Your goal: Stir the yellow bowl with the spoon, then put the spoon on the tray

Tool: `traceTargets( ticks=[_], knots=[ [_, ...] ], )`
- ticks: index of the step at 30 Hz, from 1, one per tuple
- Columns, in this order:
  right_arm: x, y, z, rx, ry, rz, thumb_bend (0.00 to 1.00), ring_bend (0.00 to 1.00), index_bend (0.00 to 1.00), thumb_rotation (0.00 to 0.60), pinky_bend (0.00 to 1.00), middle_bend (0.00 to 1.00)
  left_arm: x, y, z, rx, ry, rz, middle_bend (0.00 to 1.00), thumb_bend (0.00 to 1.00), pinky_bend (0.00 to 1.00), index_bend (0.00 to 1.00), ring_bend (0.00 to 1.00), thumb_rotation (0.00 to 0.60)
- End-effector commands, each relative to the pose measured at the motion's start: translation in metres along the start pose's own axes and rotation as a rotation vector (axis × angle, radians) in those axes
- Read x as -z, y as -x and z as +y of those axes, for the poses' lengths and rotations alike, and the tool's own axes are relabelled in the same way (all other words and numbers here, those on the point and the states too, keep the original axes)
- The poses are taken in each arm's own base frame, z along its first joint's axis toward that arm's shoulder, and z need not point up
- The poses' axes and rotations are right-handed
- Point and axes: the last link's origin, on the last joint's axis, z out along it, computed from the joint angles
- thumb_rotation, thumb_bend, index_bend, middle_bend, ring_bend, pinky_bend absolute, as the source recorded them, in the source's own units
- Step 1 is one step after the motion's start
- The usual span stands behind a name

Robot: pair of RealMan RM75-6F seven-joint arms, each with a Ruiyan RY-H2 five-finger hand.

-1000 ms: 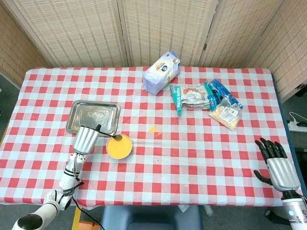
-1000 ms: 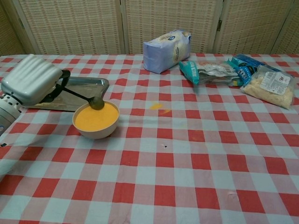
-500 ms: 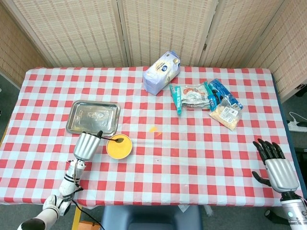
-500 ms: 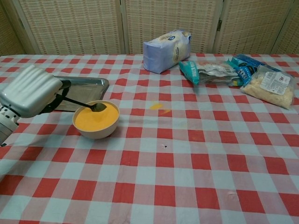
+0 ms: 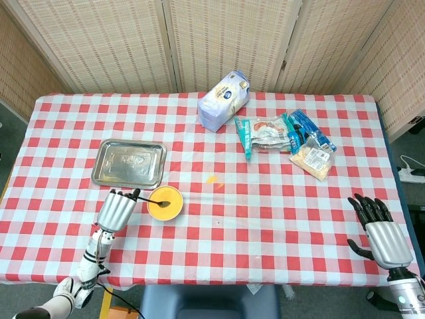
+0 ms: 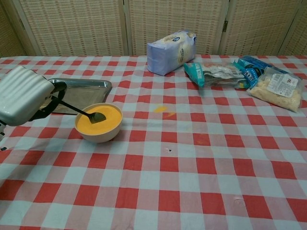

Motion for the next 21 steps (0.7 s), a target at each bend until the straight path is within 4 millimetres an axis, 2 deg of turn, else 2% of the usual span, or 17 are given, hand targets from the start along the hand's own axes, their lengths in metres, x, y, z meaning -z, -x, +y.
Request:
traceTargets(
  ticks=[1, 10, 21],
  knots=[
    [0.0, 0.0, -0.001, 0.001, -0.003, -0.002, 0.17, 0.0, 0.0, 0.6, 0.0, 0.0, 0.0, -0.003, -0.007, -0.011, -0.015, 0.006, 1.0, 0.62, 1.0, 0.95, 1.0, 0.6],
    [-0.001, 0.001, 0.001, 0.003, 0.005, -0.006, 0.17, 0.0, 0.0, 0.6, 0.0, 0.0, -0.025, -0.001, -0.021, -0.01, -0.08, -0.004, 1.0, 0.62, 1.0, 0.95, 1.0, 0.6],
    [-0.004, 0.002, 0.004, 0.004, 0.019, -0.005, 0.17, 0.0, 0.0, 0.6, 0.0, 0.0, -0.027, 0.012, -0.01, -0.028, -0.041, -0.057, 1.0, 0.62, 1.0, 0.95, 1.0, 0.6]
  ],
)
